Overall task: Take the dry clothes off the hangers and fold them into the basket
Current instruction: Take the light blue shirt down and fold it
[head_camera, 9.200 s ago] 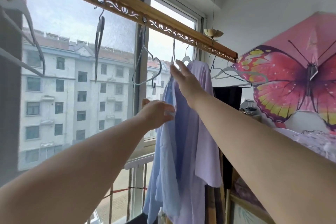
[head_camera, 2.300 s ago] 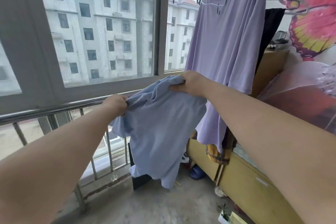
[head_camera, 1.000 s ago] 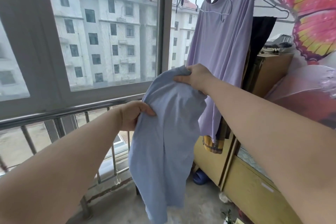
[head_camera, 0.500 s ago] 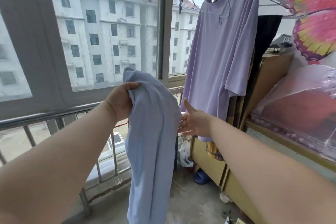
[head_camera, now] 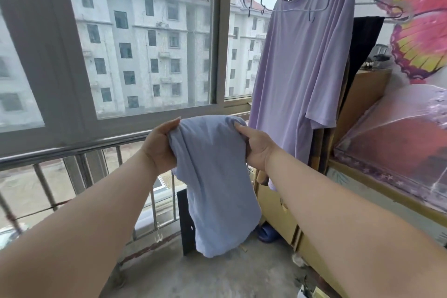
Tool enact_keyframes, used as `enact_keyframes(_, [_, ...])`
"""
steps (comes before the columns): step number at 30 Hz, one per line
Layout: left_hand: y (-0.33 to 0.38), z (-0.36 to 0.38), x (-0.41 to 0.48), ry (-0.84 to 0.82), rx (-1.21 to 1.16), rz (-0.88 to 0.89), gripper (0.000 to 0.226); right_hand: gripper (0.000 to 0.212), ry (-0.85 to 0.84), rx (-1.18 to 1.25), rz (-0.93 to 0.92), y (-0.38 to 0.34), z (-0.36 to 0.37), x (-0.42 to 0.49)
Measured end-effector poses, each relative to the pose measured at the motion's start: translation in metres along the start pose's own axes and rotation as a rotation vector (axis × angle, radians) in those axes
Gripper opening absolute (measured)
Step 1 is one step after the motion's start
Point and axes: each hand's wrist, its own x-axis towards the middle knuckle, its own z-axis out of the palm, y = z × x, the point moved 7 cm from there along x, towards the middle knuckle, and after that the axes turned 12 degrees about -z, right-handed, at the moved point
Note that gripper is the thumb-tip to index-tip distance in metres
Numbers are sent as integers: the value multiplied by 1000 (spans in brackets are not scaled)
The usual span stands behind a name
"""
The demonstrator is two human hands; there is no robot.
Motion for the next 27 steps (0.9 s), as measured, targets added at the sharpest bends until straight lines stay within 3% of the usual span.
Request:
enact_keyframes(4, [5,-5,-2,28,57,-32,46,10,110,9,-100,-16,-11,5])
enact_keyframes(9, [-1,-1,-5,-27,-43,-15,30,12,370,-308,-201,-30,-35,4])
enact_keyframes(11, [-2,7,-4,-94,-64,-12,37,16,388,-384,-245,-32,-35,2])
enact_keyframes(13, [-5,10,-2,-112,-49,-30,51,30,281,-443,-276,-36,-25,0])
enact_keyframes(15, [-9,13,-3,-121,-35,-60,64,58,34,-581,-275,-34,-10,0])
enact_keyframes(18, [-12,15,-3,-139,-17,-61,71,93,-355,-1025,-201,-15,13,-8])
enact_keyframes(20, [-11,15,-4,-131,-5,-64,71,105,-403,-1283,-200,-4,15,-9])
enact_keyframes(22, [-11,15,-6,-124,16,-82,69,114,-312,-1231,-128,4,5,-6])
enact_keyframes(24, [-11,8,-6,-87,19,-86,65,124,-195,-944,43,13,-12,-5])
enact_keyframes(25, [-11,5,-7,-82,9,-86,60,122,-170,-794,119,19,-19,-4])
enact_keyframes(27, [-13,-1,-8,-61,39,-88,43,99,-165,-533,150,22,-23,-4])
